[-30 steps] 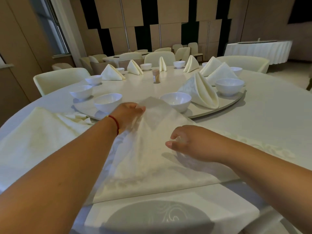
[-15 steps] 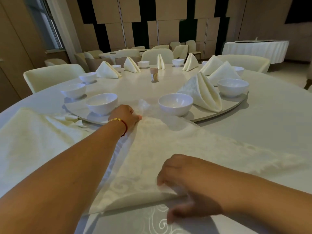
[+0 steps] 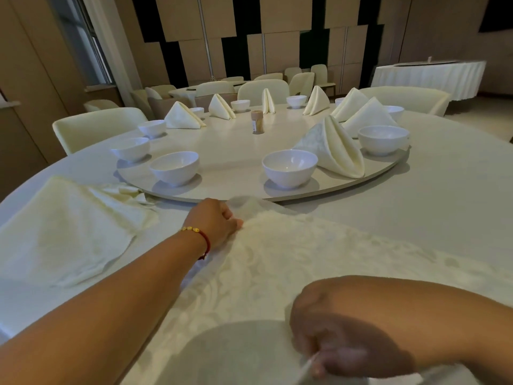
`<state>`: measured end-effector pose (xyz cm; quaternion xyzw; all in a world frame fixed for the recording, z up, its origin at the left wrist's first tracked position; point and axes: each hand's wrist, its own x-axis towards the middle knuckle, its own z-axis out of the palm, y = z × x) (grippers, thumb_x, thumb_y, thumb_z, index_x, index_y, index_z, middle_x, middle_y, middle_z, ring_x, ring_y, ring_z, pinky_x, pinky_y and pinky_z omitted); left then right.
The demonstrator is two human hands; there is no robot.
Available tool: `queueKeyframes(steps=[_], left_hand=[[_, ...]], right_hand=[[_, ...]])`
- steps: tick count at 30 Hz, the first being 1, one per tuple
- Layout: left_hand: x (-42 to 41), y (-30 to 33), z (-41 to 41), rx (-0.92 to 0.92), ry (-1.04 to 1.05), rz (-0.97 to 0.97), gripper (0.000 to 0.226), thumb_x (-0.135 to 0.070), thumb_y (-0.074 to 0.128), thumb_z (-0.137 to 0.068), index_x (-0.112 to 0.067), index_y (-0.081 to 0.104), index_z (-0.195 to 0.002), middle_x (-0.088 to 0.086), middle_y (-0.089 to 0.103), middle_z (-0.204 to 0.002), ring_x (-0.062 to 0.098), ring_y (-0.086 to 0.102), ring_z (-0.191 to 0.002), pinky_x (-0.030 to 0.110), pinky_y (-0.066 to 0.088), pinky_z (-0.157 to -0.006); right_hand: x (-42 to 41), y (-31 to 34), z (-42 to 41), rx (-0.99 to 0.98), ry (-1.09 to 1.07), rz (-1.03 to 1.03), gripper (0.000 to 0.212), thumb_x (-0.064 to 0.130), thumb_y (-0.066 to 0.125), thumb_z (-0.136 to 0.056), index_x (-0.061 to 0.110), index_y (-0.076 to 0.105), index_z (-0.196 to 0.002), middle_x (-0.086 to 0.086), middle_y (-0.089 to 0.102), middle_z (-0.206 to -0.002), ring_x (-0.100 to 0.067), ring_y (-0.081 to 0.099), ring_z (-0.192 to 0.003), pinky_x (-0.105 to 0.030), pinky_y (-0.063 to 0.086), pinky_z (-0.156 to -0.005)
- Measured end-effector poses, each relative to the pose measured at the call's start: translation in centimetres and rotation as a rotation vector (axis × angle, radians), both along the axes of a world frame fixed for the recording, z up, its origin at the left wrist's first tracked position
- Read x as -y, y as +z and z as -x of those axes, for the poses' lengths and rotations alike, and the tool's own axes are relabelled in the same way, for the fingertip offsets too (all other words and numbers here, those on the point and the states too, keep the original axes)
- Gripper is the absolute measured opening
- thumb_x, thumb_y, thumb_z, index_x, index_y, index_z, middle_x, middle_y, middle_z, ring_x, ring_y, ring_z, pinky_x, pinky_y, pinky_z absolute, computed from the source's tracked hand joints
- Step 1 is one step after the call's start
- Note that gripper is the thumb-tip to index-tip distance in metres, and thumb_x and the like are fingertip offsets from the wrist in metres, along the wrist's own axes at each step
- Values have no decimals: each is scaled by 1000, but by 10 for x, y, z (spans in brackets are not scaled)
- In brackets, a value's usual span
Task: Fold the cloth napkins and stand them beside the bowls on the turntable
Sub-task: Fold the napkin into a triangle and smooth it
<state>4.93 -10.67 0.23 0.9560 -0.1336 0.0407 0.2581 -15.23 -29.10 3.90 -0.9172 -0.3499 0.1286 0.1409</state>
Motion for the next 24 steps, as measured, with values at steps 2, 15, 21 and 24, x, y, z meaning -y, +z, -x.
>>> queueKeyframes(steps=[2, 15, 21, 24], left_hand=[[-1, -4, 2, 3, 11, 16, 47, -29, 70, -84, -18, 39, -50, -4, 41, -46, 15, 38, -49, 26, 31, -50], [3, -13, -17, 87, 151, 126, 27, -36, 59, -90, -23, 52, -67, 1, 60, -77, 25, 58, -81, 33, 47, -72], [4, -15, -15, 94, 176, 115, 24, -34, 60, -89, -22, 51, -71, -2, 59, -76, 24, 56, -83, 34, 48, -75], [4, -13, -13, 86, 153, 219, 16, -30, 60, -90, -17, 56, -82, -3, 58, -76, 19, 55, -78, 30, 43, -69]], right_hand=[[-1, 0, 2, -9, -93, -9, 38, 63, 48, -88, 29, 58, -99, 15, 54, -101, -3, 53, -97, -30, 49, -83], [5, -13, -7, 177, -254, -22, 31, 65, 45, -88, 35, 49, -97, 17, 52, -104, -1, 46, -101, -24, 44, -87], [12, -6, -25, 185, -364, -37, 34, 62, 48, -86, 31, 57, -96, 16, 56, -99, 0, 50, -93, -25, 45, -84], [16, 1, -38, 191, -438, -61, 32, 60, 49, -86, 32, 61, -95, 17, 58, -99, 0, 52, -92, -24, 45, -85]])
